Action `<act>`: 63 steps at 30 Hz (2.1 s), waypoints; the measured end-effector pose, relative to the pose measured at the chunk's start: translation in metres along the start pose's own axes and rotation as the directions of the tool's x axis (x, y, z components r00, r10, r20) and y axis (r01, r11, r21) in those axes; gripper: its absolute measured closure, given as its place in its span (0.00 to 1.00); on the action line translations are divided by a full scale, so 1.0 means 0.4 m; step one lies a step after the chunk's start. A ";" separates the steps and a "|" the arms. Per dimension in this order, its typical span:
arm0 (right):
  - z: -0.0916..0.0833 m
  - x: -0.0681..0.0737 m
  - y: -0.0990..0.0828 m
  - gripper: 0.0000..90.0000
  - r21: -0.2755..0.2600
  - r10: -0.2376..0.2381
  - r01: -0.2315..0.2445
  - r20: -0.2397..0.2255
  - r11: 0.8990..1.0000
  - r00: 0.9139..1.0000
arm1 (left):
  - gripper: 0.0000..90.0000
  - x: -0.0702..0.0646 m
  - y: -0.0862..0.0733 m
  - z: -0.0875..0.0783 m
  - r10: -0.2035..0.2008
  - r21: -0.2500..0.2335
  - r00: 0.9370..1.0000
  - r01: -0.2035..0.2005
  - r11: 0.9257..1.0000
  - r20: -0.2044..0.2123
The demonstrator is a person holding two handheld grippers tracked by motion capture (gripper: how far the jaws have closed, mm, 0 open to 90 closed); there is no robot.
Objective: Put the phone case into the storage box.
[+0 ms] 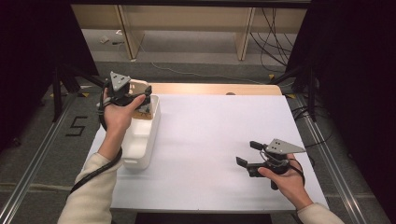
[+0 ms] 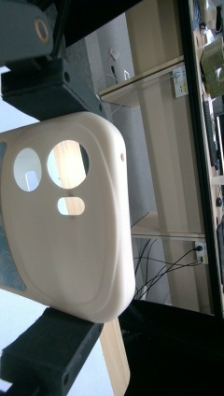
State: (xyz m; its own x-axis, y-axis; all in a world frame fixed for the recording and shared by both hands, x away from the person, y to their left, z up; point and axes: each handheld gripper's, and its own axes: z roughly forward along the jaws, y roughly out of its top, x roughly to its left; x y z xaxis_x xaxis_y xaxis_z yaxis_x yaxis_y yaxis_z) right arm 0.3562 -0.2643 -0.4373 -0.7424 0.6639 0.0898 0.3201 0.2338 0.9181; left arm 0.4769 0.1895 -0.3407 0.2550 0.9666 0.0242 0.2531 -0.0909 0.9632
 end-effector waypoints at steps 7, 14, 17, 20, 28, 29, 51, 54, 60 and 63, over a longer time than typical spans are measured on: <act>0.000 0.000 0.000 0.17 -0.001 0.002 -0.002 -0.001 1.000 1.000 | 0.12 0.001 -0.003 0.004 0.006 0.000 1.000 -0.006 1.000 0.004; 0.001 0.000 -0.001 0.17 -0.001 0.006 -0.006 -0.001 1.000 1.000 | 0.12 0.000 -0.006 0.009 0.011 0.005 1.000 -0.011 1.000 0.005; 0.001 -0.001 -0.001 0.17 -0.001 0.007 -0.007 0.000 1.000 1.000 | 0.12 0.002 -0.007 0.012 0.006 0.005 1.000 -0.006 1.000 0.006; 0.001 0.000 -0.001 0.17 -0.001 0.010 -0.010 -0.001 1.000 1.000 | 0.12 0.004 -0.008 0.017 0.005 0.008 1.000 -0.005 1.000 0.006; 0.001 -0.001 -0.001 0.17 -0.001 0.014 -0.014 0.002 1.000 1.000 | 0.12 0.006 -0.005 0.028 0.004 0.013 1.000 -0.004 1.000 0.006; 0.002 -0.001 -0.002 0.17 -0.002 0.015 -0.015 0.002 1.000 1.000 | 0.12 0.005 -0.005 0.029 0.004 0.014 1.000 -0.004 1.000 0.005; 0.003 -0.001 -0.002 0.17 -0.003 0.020 -0.020 -0.002 1.000 1.000 | 0.12 0.016 -0.011 0.056 -0.013 0.039 1.000 0.013 0.999 0.008; 0.003 -0.001 -0.002 0.17 -0.005 0.018 -0.018 -0.002 1.000 1.000 | 0.12 0.016 -0.008 0.060 -0.009 0.039 1.000 0.009 0.999 0.008; 0.002 -0.001 -0.001 0.17 -0.009 0.018 -0.018 -0.002 1.000 1.000 | 0.12 0.017 -0.004 0.068 -0.008 0.045 1.000 0.007 0.999 0.007; 0.001 -0.001 -0.001 0.17 -0.009 0.018 -0.018 -0.002 1.000 1.000 | 0.12 0.019 -0.004 0.073 -0.011 0.044 1.000 0.011 0.999 0.008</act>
State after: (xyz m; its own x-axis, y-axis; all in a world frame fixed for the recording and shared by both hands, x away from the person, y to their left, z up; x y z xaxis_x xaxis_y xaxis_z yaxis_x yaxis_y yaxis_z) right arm 0.3566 -0.2642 -0.4378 -0.7375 0.6669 0.1066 0.3278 0.2154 0.9199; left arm 0.5057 0.1899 -0.3502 0.2599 0.9656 0.0110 0.2965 -0.0907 0.9507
